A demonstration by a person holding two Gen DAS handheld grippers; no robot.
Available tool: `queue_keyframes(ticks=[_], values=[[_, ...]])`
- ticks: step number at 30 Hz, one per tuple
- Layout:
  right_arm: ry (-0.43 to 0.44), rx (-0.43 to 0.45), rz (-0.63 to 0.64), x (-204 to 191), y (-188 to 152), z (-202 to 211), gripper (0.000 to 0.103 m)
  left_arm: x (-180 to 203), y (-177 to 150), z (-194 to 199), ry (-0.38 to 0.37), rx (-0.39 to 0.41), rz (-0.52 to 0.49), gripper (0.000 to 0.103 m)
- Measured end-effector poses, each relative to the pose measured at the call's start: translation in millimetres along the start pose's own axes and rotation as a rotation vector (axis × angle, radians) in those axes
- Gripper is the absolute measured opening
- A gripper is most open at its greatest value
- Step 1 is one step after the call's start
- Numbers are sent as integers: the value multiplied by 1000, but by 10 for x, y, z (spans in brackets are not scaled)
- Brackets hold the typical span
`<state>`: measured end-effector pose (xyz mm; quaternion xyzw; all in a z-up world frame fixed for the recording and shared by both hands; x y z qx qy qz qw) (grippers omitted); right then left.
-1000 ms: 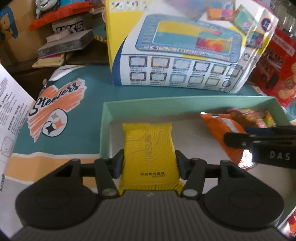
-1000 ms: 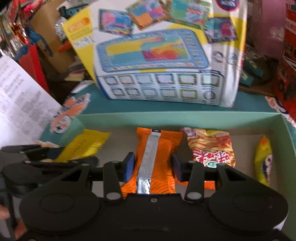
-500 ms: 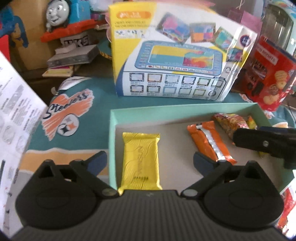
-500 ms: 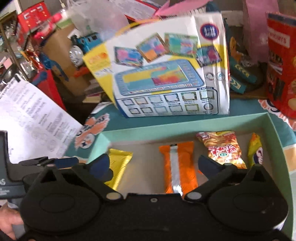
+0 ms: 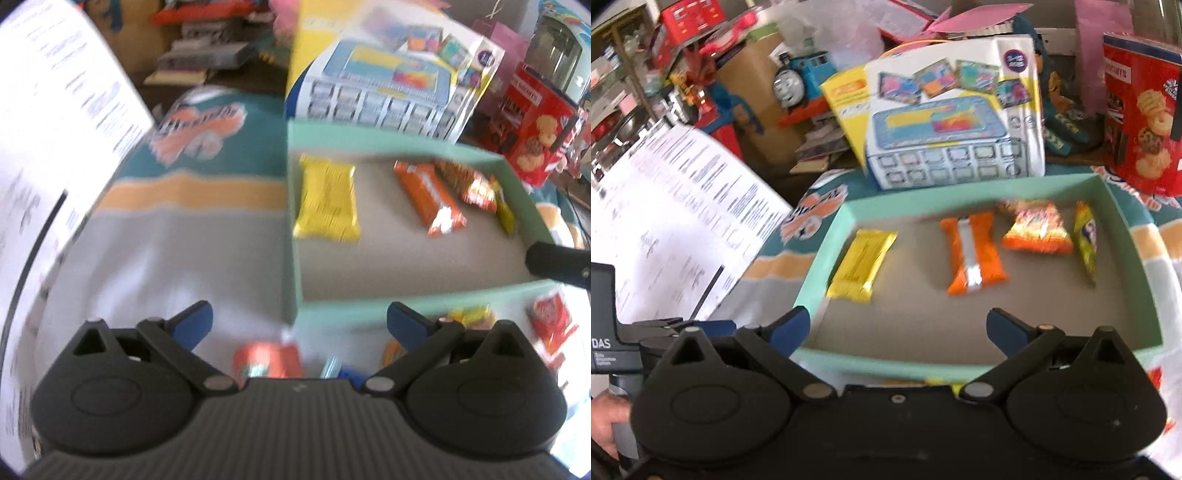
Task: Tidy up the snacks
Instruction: 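Grasp the orange-red pouch with left tool while right tool grasps blue biscuit pack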
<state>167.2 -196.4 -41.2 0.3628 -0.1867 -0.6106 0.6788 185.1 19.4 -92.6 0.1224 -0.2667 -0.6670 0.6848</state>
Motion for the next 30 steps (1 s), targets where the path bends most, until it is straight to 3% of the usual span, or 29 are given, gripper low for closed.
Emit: queue_keyframes(ticks=[5,13,16,18,21,30], values=[[26,12,47,-227,-268,69,103,-316,-396,-35,33,-55,34,103],[113,-95,10,-513,-460,-74,103,-423,-675,-171,45,-97,46,103],[123,-108,10,-587,-512,-129,88,-366,-650,-246,65,-79,23,103],[132,-122,16,-637,-546,-180,72,-385,-650,-287,81,-73,19,103],[156,-158,35,-722,-599,-312,59,-527,-651,-324,101,-77,31,103],[158,-248,83,-894,-728,-757,57,-787,-622,-266,87,-69,51,103]])
Point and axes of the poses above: each gripper's, at about its wrist camera, not at the fingertips, and z roughly against the way its jaws point, x to its right, y to its top, the point moved 8 cm from there along -z, roughly the way its jaws point, and after that the axes turned 10 degrees about z, right-handed, at the moved point
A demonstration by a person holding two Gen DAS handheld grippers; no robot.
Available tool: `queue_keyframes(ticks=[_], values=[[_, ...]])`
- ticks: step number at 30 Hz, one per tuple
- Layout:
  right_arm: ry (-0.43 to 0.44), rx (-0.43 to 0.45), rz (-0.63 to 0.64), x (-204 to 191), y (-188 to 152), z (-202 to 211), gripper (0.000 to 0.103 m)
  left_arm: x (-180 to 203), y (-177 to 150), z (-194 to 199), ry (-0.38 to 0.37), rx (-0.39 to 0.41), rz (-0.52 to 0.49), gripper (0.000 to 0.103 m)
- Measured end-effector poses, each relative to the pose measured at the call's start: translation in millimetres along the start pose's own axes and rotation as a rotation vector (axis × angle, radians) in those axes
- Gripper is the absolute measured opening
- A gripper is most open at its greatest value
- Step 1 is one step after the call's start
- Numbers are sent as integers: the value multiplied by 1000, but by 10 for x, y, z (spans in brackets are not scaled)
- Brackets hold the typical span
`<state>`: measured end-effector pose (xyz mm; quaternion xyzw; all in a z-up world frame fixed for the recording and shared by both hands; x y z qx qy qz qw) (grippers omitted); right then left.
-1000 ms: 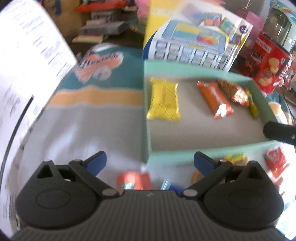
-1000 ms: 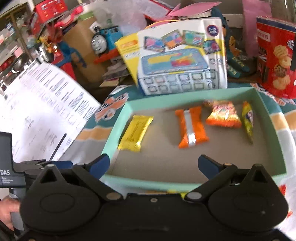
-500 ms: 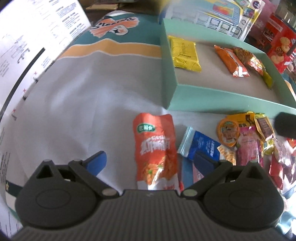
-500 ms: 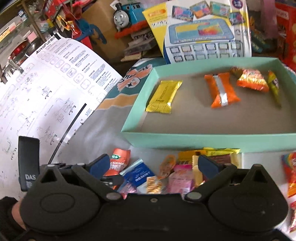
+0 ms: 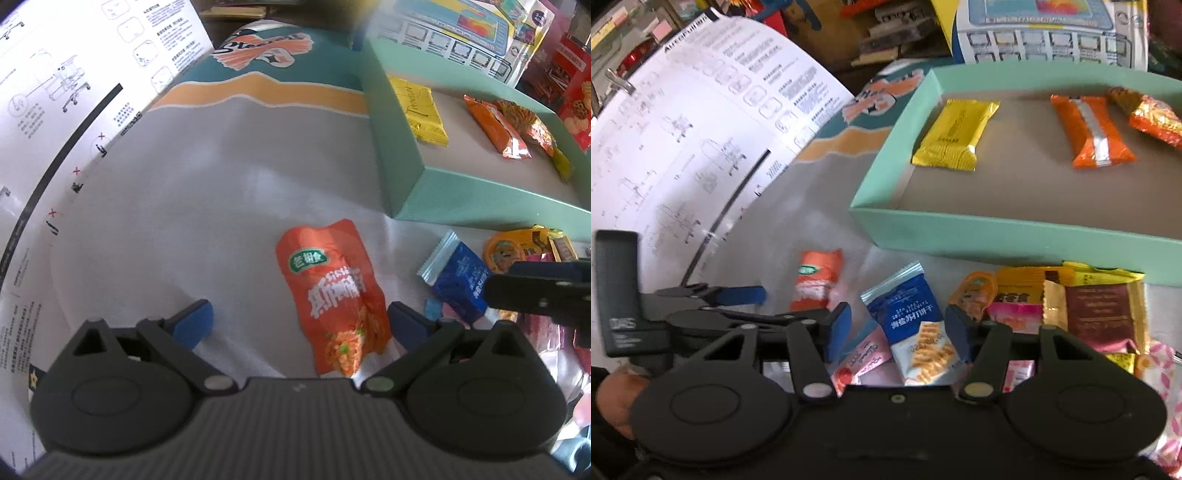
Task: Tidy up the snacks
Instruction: 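Grasp the orange-red pouch with left tool while right tool grasps blue biscuit pack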
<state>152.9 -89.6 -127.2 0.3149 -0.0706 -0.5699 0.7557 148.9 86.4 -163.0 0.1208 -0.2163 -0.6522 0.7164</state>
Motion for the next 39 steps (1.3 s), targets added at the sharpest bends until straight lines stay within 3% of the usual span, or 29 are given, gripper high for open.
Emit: queue_keyframes(ticks=[4,5,8,18,20,24,25,30,39], values=[[-25,-48,40,-48,-100,-117,57,-51,1,3,-3,2,1,103],[-19,-69,51,-89,-148,-139,48,-57,1,6,-5,2,3,103],[-53,-80,120,-205,-268,-114,39,-59,-15,10,-4,4,8,103],[-116,-46,104,-168,-111,-239,41,68,-95,32,11,-5,-4,92],[-138,-35,140,-217,-137,-253,43,122,-102,19,37,8,-35,86],[-170,-34,193,-263,-167,-244,38,268,-84,73,40,54,-96,42],[-156,-35,174,-250,-172,-222,38,292,-81,84,36,49,-101,39],[-87,-14,78,-171,-199,-31,37,247,-93,169,4,35,-66,31],[-33,63,15,-138,-152,363,37,292,24,517,-55,83,-65,30]])
Point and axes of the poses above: each gripper's, at about its wrist camera, not at the fingertips, and z roughly against the way its jaws point, x to its right, y to its top, the point moved 8 cm from there along -z, roughly the way its jaws point, and after that the axes turned 10 degrees about z, right-handed, at the moved point
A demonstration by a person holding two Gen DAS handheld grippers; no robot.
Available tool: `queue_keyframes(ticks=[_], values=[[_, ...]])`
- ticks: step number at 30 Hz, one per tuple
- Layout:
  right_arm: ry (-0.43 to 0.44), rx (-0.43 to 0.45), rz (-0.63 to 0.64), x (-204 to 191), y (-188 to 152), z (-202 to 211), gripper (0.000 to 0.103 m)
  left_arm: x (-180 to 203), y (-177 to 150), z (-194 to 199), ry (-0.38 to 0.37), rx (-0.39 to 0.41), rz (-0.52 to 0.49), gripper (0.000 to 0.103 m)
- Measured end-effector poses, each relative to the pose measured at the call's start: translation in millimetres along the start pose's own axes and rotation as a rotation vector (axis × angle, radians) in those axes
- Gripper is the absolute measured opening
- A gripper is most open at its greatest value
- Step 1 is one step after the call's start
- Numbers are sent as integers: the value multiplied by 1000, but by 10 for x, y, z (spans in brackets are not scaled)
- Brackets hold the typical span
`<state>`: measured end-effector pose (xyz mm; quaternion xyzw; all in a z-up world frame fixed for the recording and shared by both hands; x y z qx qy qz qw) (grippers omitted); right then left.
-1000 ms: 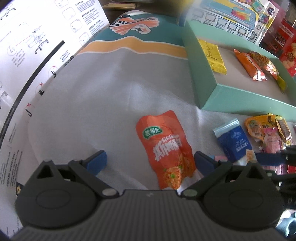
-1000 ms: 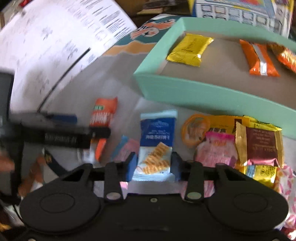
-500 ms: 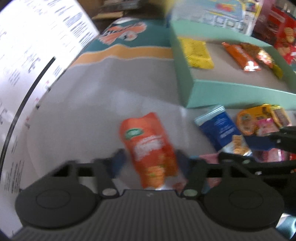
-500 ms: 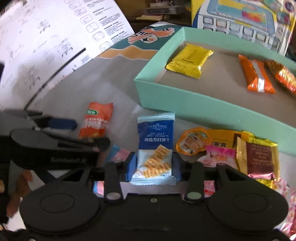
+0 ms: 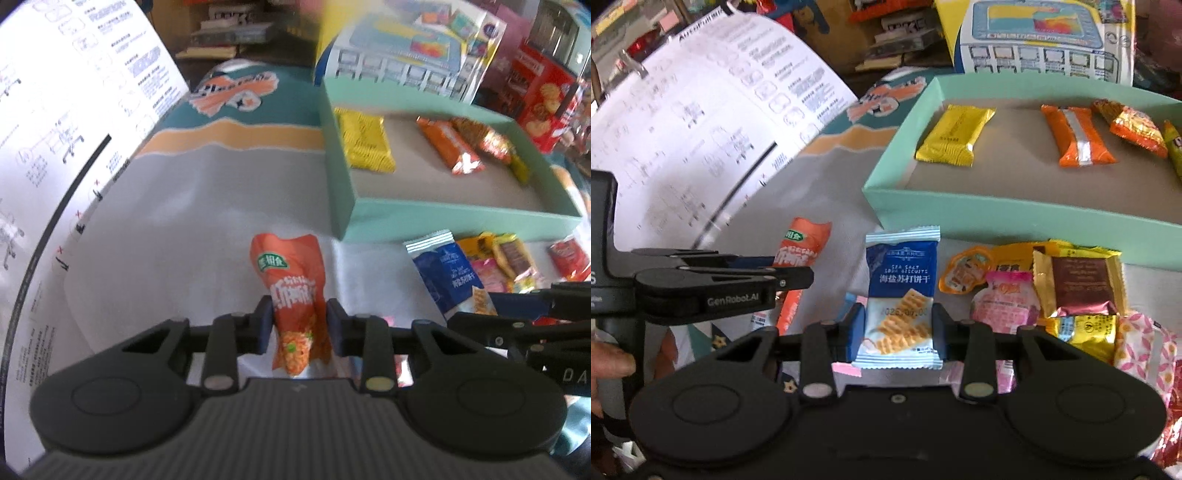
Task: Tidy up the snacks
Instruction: 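Grasp the orange-red pouch with left tool while right tool grasps blue biscuit pack, then carry the pouch and biscuit pack into the teal box and release both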
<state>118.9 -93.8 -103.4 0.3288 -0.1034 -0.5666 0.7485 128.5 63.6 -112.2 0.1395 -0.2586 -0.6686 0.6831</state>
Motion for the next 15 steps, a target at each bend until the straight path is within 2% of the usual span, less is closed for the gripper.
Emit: queue_keyframes(ticks=[5,9,11,15], values=[[8,63,-14,93,121,305,37,121,215,210,-51,39,5,30],[-36,117,-41,334,351,477,37,351,542,263,-82,86,-24,30],[-56,136,-81,517,485,518,37,518,780,240,-112,114,-34,30],[-103,139,-156,896,707,482,37,861,1179,36,-158,116,-49,30]])
Point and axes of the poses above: each gripper's, at about its wrist camera, not at the fingertips, and z roughly against the way its jaws point, x to its right, y to its top, the point moved 8 cm from there along -z, roughly the way its jaws point, and after that the axes turned 10 degrees about z, right-handed, at the moved point
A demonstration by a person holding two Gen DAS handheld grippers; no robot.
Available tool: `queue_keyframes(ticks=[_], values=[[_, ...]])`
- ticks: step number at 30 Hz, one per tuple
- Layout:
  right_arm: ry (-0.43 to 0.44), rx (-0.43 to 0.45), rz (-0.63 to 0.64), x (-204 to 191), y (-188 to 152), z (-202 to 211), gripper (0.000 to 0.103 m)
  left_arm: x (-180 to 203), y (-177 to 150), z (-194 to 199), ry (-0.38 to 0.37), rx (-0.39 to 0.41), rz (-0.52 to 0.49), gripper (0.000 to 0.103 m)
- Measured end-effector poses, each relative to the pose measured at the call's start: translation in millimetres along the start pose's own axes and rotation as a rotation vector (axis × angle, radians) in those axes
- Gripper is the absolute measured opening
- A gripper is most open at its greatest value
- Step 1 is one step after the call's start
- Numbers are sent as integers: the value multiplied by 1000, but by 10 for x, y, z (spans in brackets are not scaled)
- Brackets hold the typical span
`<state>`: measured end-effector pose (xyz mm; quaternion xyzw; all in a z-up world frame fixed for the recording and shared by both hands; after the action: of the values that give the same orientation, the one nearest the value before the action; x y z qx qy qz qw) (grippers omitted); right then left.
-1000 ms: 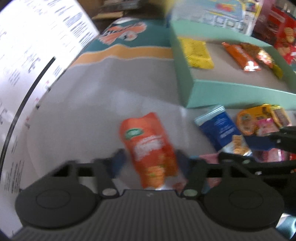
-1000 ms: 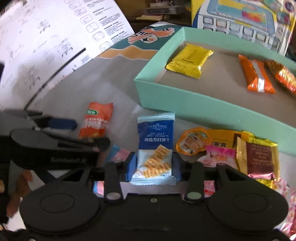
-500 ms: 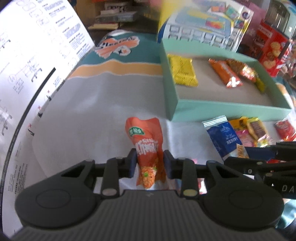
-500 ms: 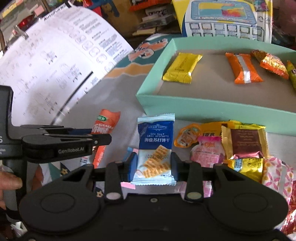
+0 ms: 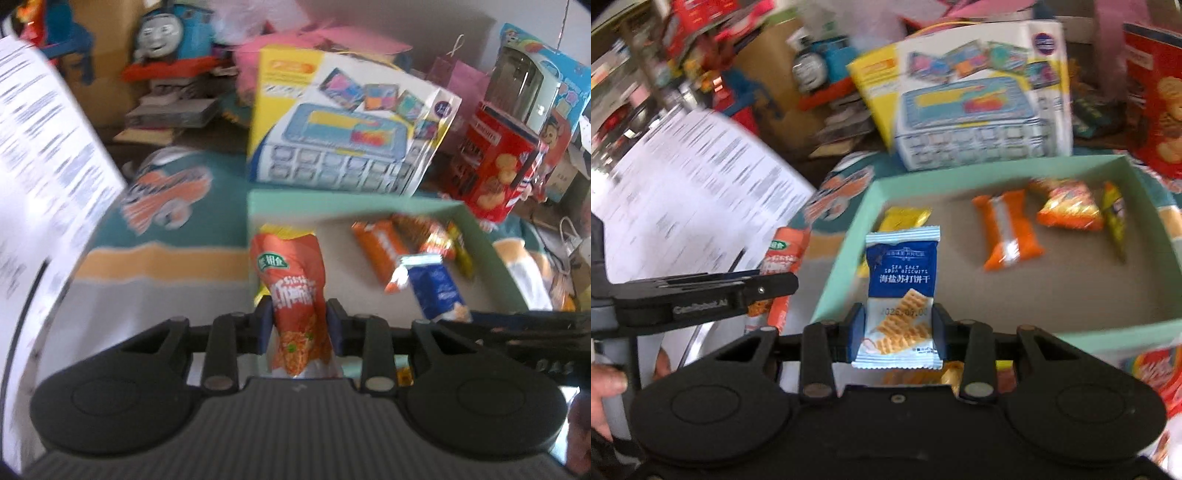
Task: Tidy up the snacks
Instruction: 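Carry the pouch and biscuit pack into the teal box and release both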
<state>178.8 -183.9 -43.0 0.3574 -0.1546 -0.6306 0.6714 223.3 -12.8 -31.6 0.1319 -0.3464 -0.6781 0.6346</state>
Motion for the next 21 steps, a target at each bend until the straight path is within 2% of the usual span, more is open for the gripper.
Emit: queue_keyframes(ticks=[4,8,21], values=[[-22,-30,-47,231,101,-208,37,192,101,-372,7,-24,-33,30],[-17,-66,-56,260,66,-426,37,205,36,-679,24,-84,-25,30],[1,-134,-92,347,-77,-747,37,50,-252,-972,81,-178,-85,31]])
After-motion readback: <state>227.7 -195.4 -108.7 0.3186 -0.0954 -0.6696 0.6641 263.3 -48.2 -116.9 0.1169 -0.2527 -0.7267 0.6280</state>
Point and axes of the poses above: each gripper's, at about its wrist camera, not at the fingertips, and z roughly against the way its jaws point, x to its right, y to its top, the point moved 8 cm from there along -z, roughly the way its jaws point, and after that the axes turned 10 degrees about z, right-handed, at the moved point
